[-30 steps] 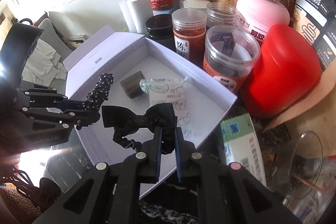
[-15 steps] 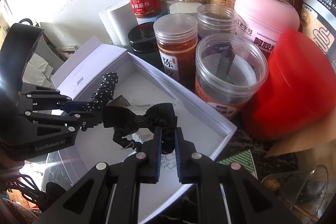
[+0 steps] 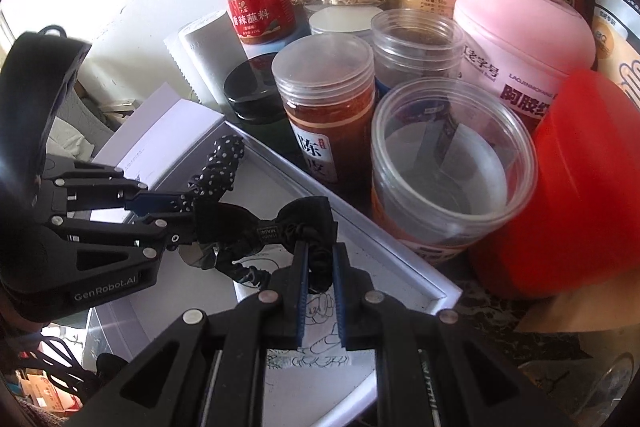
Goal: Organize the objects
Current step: 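Lower the polka-dot strip with left tool while right tool lowers the hair tie into the box, then open left tool releasing the strip while right tool releases the hair tie in box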
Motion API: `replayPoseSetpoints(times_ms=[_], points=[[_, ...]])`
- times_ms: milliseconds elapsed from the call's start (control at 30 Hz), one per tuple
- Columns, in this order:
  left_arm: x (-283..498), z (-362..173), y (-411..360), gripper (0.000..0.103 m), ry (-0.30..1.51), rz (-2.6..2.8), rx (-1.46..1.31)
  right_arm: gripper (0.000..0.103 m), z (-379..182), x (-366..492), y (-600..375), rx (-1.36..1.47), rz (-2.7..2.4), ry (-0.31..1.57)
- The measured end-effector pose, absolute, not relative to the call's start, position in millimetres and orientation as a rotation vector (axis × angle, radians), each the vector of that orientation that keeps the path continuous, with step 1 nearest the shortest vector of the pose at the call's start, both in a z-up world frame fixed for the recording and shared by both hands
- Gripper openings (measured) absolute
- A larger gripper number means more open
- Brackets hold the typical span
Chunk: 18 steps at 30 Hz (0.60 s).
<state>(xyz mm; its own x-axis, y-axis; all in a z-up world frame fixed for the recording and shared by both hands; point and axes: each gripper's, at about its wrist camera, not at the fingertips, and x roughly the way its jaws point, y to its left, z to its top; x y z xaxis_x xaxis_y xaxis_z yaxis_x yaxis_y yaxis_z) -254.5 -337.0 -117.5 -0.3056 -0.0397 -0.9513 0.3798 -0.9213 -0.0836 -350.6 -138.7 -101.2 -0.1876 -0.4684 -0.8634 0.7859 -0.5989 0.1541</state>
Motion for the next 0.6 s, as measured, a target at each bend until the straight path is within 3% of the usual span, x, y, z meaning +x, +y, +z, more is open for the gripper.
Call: replayPoseSetpoints(times_ms=[367, 467, 600], points=[[-258.3, -123.6, -333.7, 0.024, 0.405, -2.309, 1.685, 0.011, -105.3, -348.9, -138.0, 1.240, -1.904, 0.455], [-258.2, -124.9, -330.1, 0.028, 0.364, -2.282, 1.704, 0.019, -103.6, -346.6, -138.0, 1.237, -1.913, 0.482], [-254.3, -122.1, -327.1, 0.029, 0.346, -2.275, 1.698, 0.040, -98.2, -344.5, -136.7, 1.240, -1.923, 0.477]])
